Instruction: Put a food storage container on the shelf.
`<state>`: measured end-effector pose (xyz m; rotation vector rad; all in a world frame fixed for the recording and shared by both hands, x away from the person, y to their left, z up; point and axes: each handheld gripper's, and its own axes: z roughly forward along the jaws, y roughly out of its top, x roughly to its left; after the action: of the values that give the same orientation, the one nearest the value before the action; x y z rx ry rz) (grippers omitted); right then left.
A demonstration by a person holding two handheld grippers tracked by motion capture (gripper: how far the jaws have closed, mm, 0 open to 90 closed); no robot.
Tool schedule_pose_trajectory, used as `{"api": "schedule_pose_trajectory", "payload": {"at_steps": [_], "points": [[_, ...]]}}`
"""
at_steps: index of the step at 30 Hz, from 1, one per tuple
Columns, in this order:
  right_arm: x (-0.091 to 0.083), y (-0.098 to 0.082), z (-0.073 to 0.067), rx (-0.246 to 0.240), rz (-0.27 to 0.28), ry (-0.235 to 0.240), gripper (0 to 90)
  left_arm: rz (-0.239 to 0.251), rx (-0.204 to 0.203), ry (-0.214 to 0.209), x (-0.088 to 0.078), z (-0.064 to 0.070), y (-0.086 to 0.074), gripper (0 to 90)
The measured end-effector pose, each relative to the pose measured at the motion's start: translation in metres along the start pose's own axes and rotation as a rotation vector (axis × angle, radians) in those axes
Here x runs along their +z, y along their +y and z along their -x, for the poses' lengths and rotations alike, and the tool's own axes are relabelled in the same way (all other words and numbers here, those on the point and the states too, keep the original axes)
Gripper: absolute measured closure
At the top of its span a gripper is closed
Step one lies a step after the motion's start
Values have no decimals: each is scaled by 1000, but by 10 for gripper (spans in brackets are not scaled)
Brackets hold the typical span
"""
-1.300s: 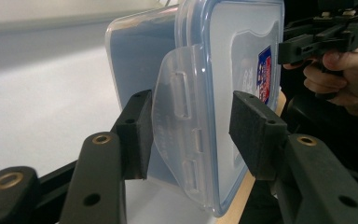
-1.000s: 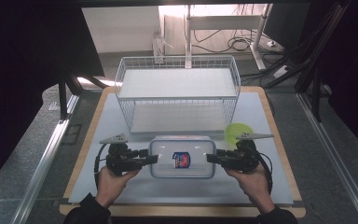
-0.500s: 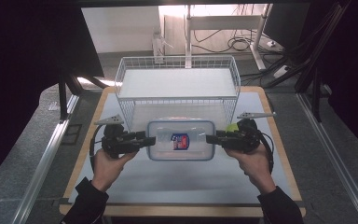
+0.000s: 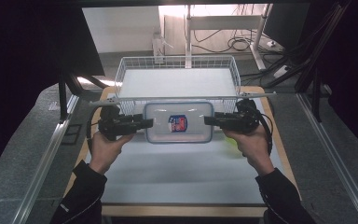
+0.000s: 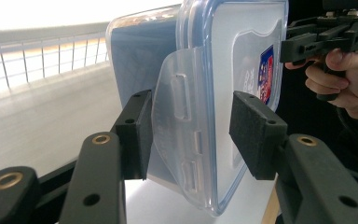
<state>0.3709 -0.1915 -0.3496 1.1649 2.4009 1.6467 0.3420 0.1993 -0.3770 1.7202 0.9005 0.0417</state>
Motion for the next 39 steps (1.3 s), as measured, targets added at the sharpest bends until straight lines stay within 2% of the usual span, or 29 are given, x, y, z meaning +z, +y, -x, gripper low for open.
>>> {"api": "schedule_pose_trajectory", "payload": {"at_steps": [7, 9, 10, 11, 12, 13, 14, 15, 16, 18, 21, 25, 30, 39], "points": [[-1, 22, 1, -6, 24, 1, 548, 11, 20, 6, -3, -2, 22, 507], [-2, 27, 1, -3, 43, -6, 571, -2, 35, 12, -3, -2, 25, 511], [-6, 36, 4, 8, 89, -5, 657, 4, 54, 26, -2, -1, 29, 514], [-6, 36, 4, 8, 89, -5, 657, 4, 54, 26, -2, -1, 29, 520], [-6, 40, 4, -22, 65, -34, 657, 16, 36, 26, -2, -2, 30, 520], [-1, 40, 5, -18, 50, -61, 650, 21, 36, 31, -1, -4, 31, 524], [1, 38, 8, -14, 44, -60, 651, 41, 13, 12, -1, -9, 29, 531], [1, 38, 8, -14, 44, -60, 651, 41, 13, 12, -1, -9, 29, 536], [3, 37, 11, -1, 47, -55, 652, 53, -8, -2, 0, -13, 25, 536], [10, 29, 20, 31, 41, -43, 650, 47, -28, -7, 5, -19, 18, 541], [15, 26, 23, 47, 38, -54, 647, 44, -44, -5, 8, -23, 15, 539], [16, 27, 23, 46, 41, -60, 647, 54, -55, -13, 8, -24, 16, 539], [12, 43, 17, 28, 58, -76, 645, 63, -32, 0, 4, -22, 33, 533], [8, 73, 10, 11, 78, -104, 642, 90, -41, -9, 4, -28, 54, 524]]}}
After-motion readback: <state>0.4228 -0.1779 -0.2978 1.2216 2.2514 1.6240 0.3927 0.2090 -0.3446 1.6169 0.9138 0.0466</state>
